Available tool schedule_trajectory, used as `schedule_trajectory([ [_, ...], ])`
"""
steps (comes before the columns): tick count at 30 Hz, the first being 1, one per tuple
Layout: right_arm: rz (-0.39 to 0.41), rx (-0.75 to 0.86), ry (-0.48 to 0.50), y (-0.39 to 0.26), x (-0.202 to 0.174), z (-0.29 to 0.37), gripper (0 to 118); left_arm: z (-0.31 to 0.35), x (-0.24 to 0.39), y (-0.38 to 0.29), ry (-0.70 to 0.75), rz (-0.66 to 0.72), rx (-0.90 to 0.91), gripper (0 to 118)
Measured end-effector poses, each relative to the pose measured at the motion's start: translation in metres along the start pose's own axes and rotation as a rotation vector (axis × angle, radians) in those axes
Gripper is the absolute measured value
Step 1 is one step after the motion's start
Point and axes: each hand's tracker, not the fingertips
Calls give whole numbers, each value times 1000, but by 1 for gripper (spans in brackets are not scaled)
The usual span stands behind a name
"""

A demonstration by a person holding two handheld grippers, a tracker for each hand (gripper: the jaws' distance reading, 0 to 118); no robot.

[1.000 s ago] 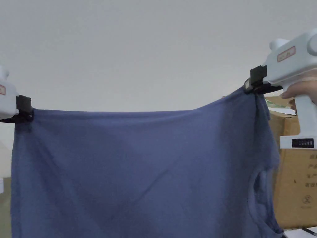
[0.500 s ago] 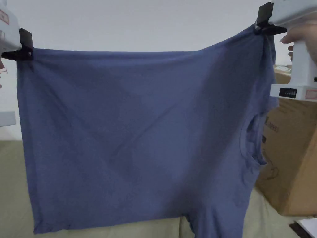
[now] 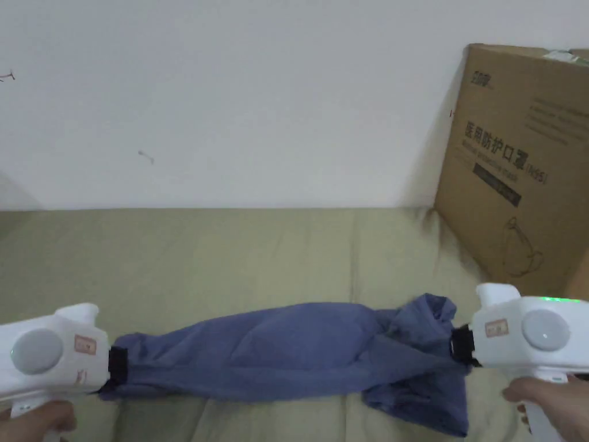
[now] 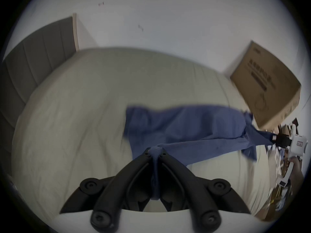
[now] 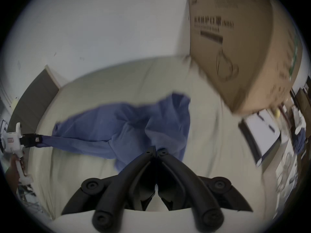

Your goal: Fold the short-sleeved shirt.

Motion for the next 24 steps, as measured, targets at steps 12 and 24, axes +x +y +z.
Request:
schedule_trajectory([
  [12, -65, -110, 140, -227, 57, 163, 0, 139, -48, -196, -43, -102, -57, 0],
  [24, 61, -195, -19, -292, 57, 228, 0, 188, -42, -284, -35, -131, -84, 0],
])
